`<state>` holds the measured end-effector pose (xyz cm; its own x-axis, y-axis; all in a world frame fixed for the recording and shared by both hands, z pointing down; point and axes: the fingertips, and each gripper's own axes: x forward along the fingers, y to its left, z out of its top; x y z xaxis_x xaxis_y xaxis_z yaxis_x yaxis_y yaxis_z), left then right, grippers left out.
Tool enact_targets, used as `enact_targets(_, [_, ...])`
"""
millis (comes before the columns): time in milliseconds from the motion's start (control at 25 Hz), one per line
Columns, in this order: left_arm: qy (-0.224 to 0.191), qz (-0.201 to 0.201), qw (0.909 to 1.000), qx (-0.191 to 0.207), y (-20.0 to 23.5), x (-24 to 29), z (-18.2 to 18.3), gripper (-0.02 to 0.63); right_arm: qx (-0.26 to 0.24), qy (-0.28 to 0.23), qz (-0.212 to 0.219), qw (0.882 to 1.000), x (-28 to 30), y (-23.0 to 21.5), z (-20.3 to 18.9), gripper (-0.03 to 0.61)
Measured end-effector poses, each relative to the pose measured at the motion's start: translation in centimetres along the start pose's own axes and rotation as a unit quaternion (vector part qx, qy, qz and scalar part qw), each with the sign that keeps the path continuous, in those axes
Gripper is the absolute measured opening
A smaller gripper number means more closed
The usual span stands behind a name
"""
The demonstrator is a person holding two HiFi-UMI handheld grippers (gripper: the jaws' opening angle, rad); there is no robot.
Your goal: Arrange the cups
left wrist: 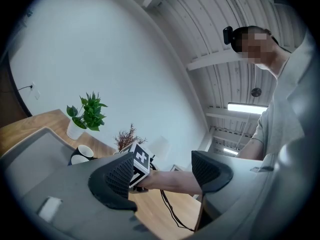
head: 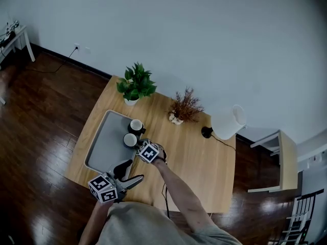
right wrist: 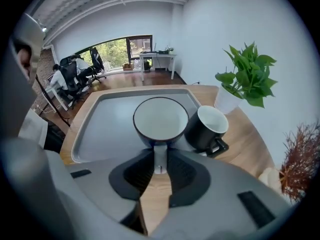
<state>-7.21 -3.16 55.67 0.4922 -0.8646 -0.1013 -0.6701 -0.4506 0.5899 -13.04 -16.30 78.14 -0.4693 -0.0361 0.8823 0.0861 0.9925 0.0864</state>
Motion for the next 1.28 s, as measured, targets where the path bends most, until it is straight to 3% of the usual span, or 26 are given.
enact_targets(160, [0.004,-0.002,1.0000,-0.002,0.0,0.1,0.0,0.350,-0.003,0.001,-0.008,1.000,0.5,-0.5,0.0,0.086])
enact_targets(360, [0.018,-0.019,0.9997,0.001,-0.7,1.1,-0.3,0.350,0.024,0.001,-0.046,0.999,-0.1,-1.4,-1.7,0.172])
enact_targets(480, [0.030,-0.029,0.9991,0.003,-1.0,1.6,-0.7,0.350,0.091,-0.038,-0.057,0.993,-2.4,-1.3,-3.6,0.169])
enact_targets(560, [0.039,-0.039,0.9985,0.003,-1.4,2.1,-1.1,0.350,0.171,-0.086,-0.068,0.979,-5.0,-1.4,-5.9,0.167])
enact_targets(680, [0.050,-0.064,0.9967,-0.004,-2.5,3.4,-1.7,0.350,0.284,-0.189,-0.084,0.936,-10.2,-1.0,-10.2,0.145])
enact_targets(720, [0.051,-0.073,0.9960,-0.011,-3.0,3.9,-1.9,0.350,0.317,-0.227,-0.086,0.917,-12.2,-0.6,-11.5,0.120])
enact_targets(880, [0.064,-0.104,0.9922,-0.024,-4.3,5.9,-2.5,0.348,0.419,-0.348,-0.108,0.832,-19.6,1.6,-17.0,0.118])
enact_targets(1040, [0.088,-0.132,0.9871,-0.016,-5.9,8.1,-3.3,0.351,0.485,-0.412,-0.149,0.756,-25.2,3.9,-22.3,0.117])
enact_targets(1160, [0.105,-0.147,0.9835,-0.007,-6.8,9.2,-3.8,0.351,0.523,-0.470,-0.163,0.693,-28.1,4.7,-24.0,0.117])
enact_targets(1200, [0.109,-0.152,0.9825,-0.007,-7.2,9.5,-4.0,0.351,0.528,-0.487,-0.168,0.675,-29.0,4.8,-24.3,0.117])
enact_targets(1280, [0.115,-0.161,0.9802,-0.008,-8.0,10.0,-4.5,0.352,0.531,-0.512,-0.181,0.651,-30.8,4.8,-24.3,0.117])
